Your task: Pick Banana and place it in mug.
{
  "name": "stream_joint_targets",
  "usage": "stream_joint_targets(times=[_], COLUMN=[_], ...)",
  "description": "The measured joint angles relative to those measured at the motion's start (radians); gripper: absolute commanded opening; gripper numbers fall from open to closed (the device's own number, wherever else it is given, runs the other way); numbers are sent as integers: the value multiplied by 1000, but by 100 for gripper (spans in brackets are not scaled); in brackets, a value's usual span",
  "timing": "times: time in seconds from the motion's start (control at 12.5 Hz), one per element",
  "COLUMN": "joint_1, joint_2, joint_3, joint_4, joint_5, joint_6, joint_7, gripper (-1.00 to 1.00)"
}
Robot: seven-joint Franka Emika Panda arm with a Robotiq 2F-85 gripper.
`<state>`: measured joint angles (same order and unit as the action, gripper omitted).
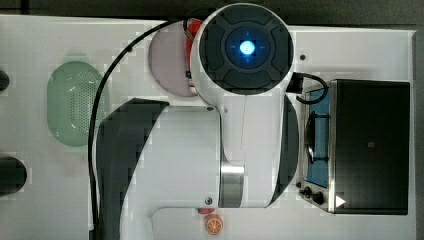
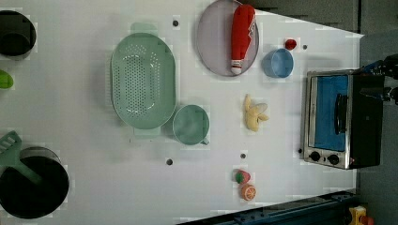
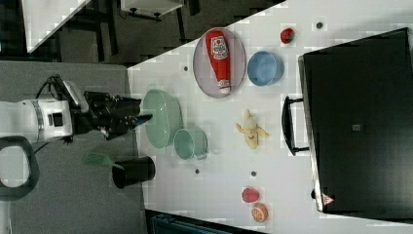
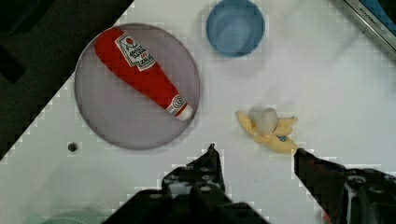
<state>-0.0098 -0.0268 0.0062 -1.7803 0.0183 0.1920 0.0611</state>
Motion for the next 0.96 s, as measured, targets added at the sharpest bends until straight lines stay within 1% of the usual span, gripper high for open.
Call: stream_joint_targets(times=[0.08, 0.16, 0.24, 0.4, 0.48, 0.64, 0.72, 0.96], joint_1=[-2, -8, -13, -15, -17, -10, -14, -21], joint_2=[-74, -166, -244, -352, -381, -385, -368, -274], joint_3=[1, 2, -3, -6, -1, -1, 5, 9], joint_4=[-82, -156, -188, -175, -164, -171, -196, -368], joint_5=[-9, -18, -12, -7, -29, -29, -16, -12], joint_6=[-111, -187, -230, -242, -229, -197, -139, 55], joint_7=[4, 5, 6, 5, 4, 5, 3, -16], gripper=[59, 80, 99, 100, 100, 100, 100, 100])
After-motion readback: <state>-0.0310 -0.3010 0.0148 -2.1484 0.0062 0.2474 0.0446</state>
